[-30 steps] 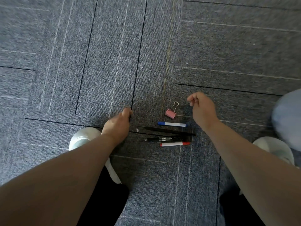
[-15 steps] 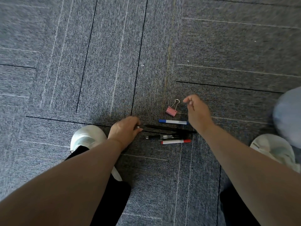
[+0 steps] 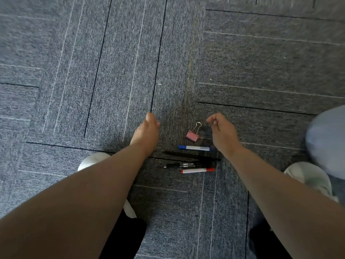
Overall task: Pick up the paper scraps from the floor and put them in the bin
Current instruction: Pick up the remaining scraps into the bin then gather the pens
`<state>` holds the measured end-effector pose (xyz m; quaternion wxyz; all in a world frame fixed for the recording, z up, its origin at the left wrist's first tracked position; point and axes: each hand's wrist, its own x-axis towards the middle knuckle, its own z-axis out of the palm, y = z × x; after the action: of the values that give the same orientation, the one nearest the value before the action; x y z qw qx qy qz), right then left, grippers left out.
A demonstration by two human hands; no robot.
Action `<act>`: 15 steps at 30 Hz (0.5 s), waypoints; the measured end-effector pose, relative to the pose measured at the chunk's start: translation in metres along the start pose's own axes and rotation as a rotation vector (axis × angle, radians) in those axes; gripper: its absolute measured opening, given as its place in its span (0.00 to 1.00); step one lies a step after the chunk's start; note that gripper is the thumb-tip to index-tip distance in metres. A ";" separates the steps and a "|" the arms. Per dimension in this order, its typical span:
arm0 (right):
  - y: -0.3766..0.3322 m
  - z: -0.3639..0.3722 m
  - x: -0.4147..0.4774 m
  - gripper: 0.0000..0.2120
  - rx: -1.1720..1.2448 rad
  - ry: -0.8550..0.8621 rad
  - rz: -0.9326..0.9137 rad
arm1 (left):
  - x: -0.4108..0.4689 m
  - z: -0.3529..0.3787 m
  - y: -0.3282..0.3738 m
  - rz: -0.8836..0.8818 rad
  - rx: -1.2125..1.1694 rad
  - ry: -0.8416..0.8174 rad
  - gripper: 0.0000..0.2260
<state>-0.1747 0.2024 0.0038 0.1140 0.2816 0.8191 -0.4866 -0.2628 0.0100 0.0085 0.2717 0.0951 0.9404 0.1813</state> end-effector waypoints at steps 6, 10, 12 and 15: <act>-0.002 -0.008 0.013 0.09 -0.004 -0.002 0.008 | 0.025 -0.011 0.010 -0.005 -0.017 -0.029 0.17; -0.005 -0.014 0.025 0.09 -0.071 -0.016 -0.012 | 0.045 -0.021 0.019 -0.023 0.040 0.004 0.13; -0.006 -0.017 0.033 0.09 -0.113 -0.027 -0.010 | 0.057 -0.026 0.024 -0.035 0.109 0.046 0.09; -0.007 -0.022 0.047 0.09 -0.147 -0.036 -0.003 | 0.078 -0.030 0.029 -0.079 0.167 0.080 0.09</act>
<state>-0.2155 0.2352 -0.0015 0.1484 0.2624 0.8510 -0.4300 -0.3418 0.0495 0.0063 0.2318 0.0728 0.9654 0.0948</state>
